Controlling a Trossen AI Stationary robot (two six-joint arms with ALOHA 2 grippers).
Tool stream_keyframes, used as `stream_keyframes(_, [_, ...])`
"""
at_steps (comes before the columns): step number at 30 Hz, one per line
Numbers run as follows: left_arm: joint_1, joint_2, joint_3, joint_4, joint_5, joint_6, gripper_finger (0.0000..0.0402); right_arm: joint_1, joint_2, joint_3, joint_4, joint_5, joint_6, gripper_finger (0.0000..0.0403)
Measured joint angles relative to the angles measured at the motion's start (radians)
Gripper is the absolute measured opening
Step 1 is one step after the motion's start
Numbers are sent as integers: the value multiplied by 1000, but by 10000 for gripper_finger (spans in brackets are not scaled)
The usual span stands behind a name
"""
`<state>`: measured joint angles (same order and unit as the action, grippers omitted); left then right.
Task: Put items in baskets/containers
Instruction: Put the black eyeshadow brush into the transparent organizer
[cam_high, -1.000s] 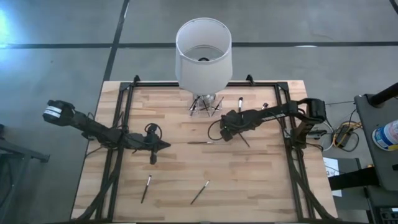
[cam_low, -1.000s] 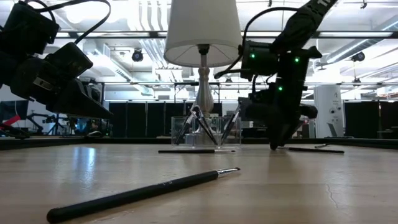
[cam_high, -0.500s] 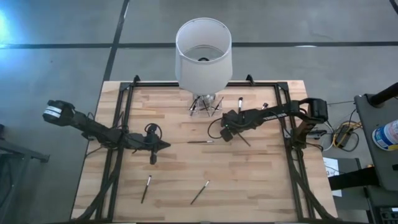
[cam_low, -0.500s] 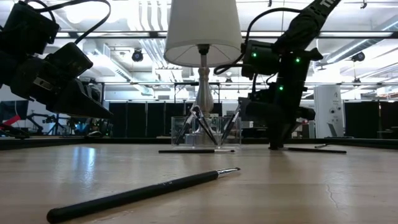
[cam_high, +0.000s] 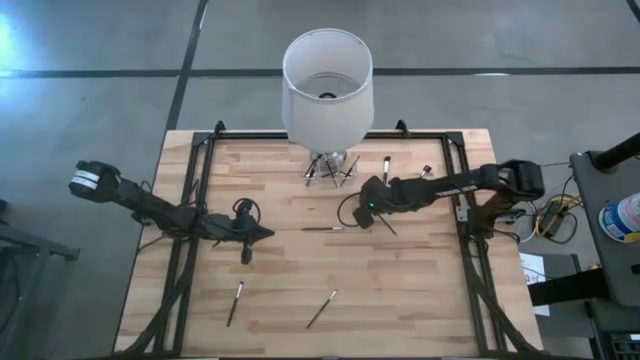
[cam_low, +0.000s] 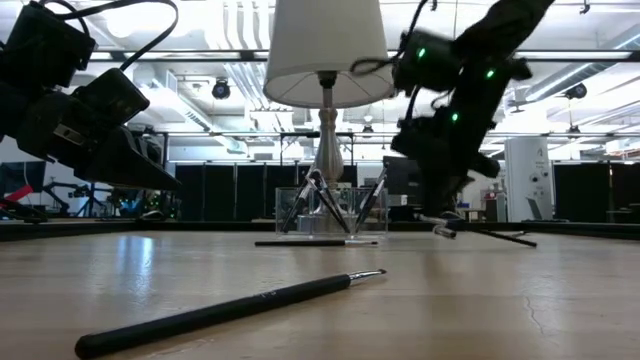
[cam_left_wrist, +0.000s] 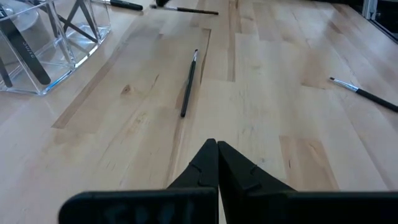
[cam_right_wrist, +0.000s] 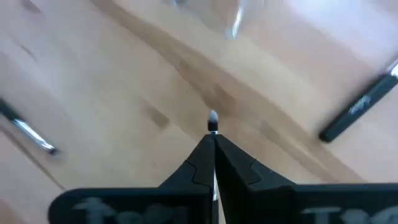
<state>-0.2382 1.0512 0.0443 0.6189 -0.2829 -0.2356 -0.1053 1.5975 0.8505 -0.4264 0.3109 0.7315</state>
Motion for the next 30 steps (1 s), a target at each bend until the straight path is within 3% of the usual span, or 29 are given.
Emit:
stream_keyframes(8, [0,0,0,-3,0,0,0,106,-181,-102,274,180,-42,7])
stream_keyframes(11, [0,0,0,-2,0,0,0,115,-224,-124,326,165,-67,8])
stream_keyframes(14, [0,0,0,0,0,0,0,112,-234,-130,251,154,-15,10])
stream_keyframes(17, [0,0,0,0,0,0,0,92,-203,-121,152,111,30,24])
stream_keyframes(23, [0,0,0,0,0,0,0,20,-71,-78,141,11,-14,84])
stream_keyframes(30, [0,0,0,0,0,0,0,-73,107,63,-15,-77,-61,130])
